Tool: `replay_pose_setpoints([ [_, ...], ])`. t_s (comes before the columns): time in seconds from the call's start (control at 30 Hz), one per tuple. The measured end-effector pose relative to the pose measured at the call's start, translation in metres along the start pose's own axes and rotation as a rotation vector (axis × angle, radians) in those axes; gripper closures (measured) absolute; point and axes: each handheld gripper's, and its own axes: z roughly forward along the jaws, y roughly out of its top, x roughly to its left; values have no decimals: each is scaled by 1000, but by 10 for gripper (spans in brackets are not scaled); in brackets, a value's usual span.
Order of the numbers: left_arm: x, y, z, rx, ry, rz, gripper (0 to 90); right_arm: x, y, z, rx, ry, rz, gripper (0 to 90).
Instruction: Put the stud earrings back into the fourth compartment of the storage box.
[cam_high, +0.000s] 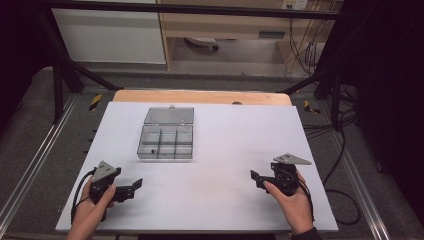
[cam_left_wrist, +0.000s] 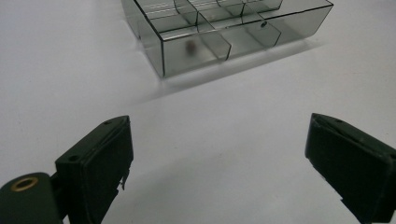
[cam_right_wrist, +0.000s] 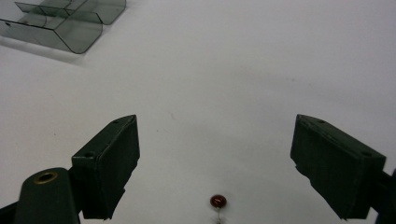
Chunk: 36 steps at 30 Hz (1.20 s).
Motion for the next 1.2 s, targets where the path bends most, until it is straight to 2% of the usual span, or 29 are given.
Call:
replay_pose_setpoints([
  [0.23, -1, 1, 1, -4, -5, -1, 79, -7, -14, 0, 32, -6, 16, 198],
  [0.43, -1, 1, 1, -7, -4, -2, 79, -6, -20, 6, 69, 19, 29, 281],
  [0.67, -2, 1, 1, -6, -6, 1, 79, -2, -23, 10, 96, 23, -7, 387],
  [0.9, -2, 1, 1, -5, -7, 3, 80, -5, -22, 8, 79, 18, -1, 453],
  [1.2, -2, 1, 1, -2, -9, 5, 80, -5, -26, 11, 124, 13, -22, 559],
])
